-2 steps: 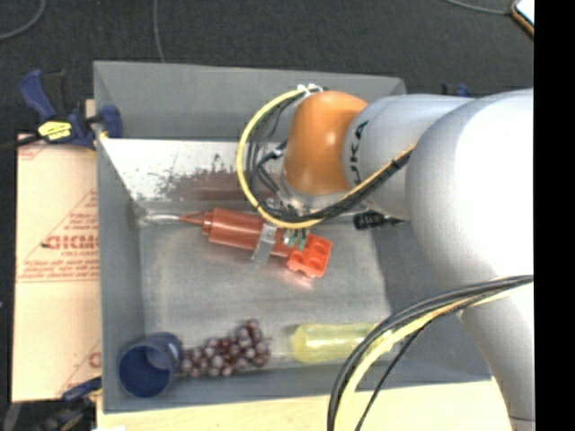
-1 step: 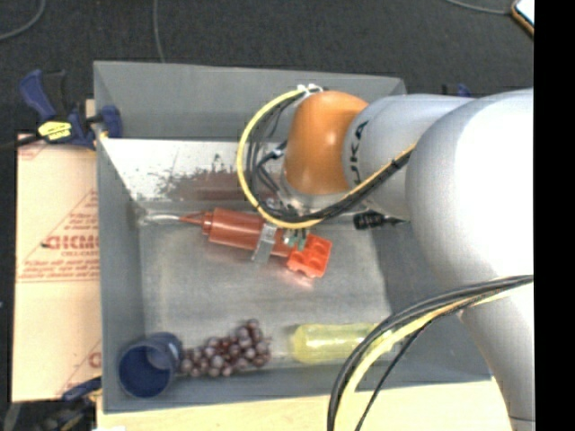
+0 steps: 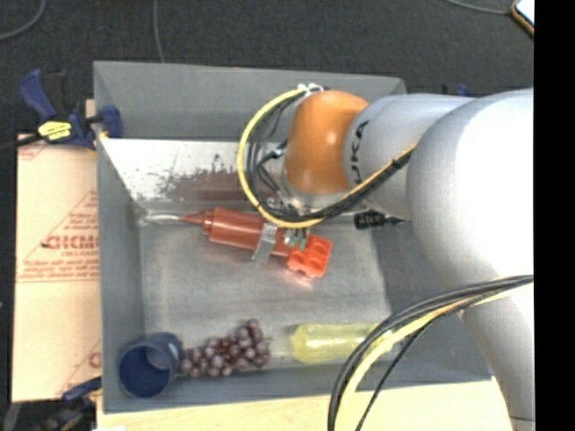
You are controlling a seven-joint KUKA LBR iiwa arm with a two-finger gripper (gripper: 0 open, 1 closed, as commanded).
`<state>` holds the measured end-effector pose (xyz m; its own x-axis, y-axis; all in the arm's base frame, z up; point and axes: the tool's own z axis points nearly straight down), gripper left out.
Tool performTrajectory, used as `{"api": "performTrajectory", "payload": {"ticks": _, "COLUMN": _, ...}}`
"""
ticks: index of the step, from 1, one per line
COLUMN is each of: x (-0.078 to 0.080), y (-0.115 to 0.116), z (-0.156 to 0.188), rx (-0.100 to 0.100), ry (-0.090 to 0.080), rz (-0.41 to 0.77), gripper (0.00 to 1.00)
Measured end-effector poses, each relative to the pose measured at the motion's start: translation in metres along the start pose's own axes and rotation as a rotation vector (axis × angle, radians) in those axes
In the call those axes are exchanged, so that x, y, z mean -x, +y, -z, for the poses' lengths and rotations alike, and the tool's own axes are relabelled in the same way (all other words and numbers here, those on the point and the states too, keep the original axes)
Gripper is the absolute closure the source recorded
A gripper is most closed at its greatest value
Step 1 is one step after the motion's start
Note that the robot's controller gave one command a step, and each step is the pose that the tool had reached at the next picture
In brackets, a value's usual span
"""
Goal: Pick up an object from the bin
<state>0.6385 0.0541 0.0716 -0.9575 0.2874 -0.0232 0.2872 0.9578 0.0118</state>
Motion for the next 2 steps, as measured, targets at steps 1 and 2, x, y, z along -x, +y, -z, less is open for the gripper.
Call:
{"api": "performTrajectory", "payload": {"ticks": 1, "x": -0.001, "y": -0.001, "z": 0.014, "rx": -0.001, "ry": 0.004, "rz": 0.0, "gripper": 1.0}}
{"api": "performTrajectory", "payload": {"ticks": 2, "x": -0.001, "y": -0.001, "z": 0.046, "rx": -0.001, "ry": 0.006, "rz": 0.0, "gripper": 1.0}}
